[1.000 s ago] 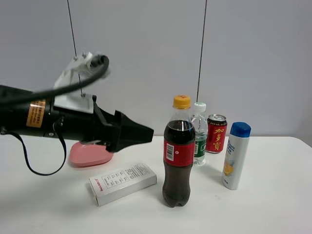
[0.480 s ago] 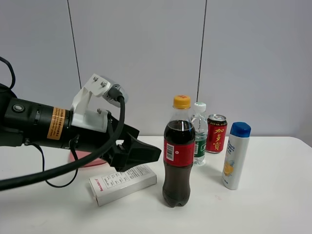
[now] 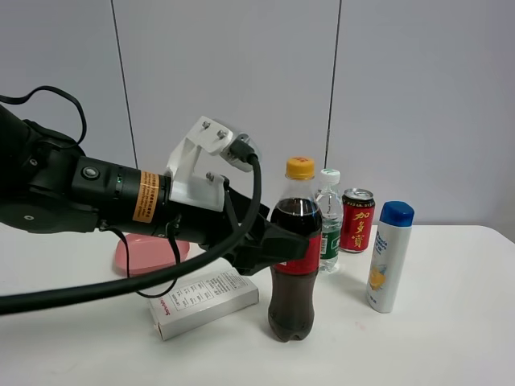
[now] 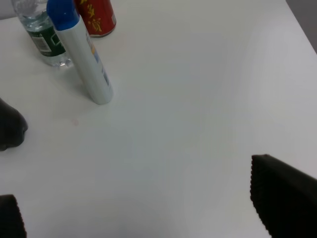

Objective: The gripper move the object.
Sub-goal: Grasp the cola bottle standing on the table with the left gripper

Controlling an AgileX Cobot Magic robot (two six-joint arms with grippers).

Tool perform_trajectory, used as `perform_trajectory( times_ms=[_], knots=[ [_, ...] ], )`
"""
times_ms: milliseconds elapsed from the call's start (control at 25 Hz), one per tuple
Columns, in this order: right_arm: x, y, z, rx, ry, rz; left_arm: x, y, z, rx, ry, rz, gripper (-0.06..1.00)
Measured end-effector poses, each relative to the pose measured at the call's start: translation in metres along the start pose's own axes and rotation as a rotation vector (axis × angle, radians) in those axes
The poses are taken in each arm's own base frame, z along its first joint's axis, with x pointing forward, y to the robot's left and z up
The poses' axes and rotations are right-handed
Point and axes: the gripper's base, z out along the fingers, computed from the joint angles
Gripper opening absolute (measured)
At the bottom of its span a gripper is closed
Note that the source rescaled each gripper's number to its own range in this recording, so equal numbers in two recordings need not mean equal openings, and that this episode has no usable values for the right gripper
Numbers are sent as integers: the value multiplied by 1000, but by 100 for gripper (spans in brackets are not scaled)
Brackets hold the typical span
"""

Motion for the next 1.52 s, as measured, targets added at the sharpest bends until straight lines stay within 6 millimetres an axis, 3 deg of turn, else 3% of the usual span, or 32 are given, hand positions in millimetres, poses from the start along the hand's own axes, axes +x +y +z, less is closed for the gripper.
perform_trajectory(
  times_ms=[760,1520],
  knots=[
    [0,0,0,0,0,0,3,8,42,23,14,-32,90],
    [0,0,0,0,0,0,7,11,45,-3,5,-35,90]
  ],
)
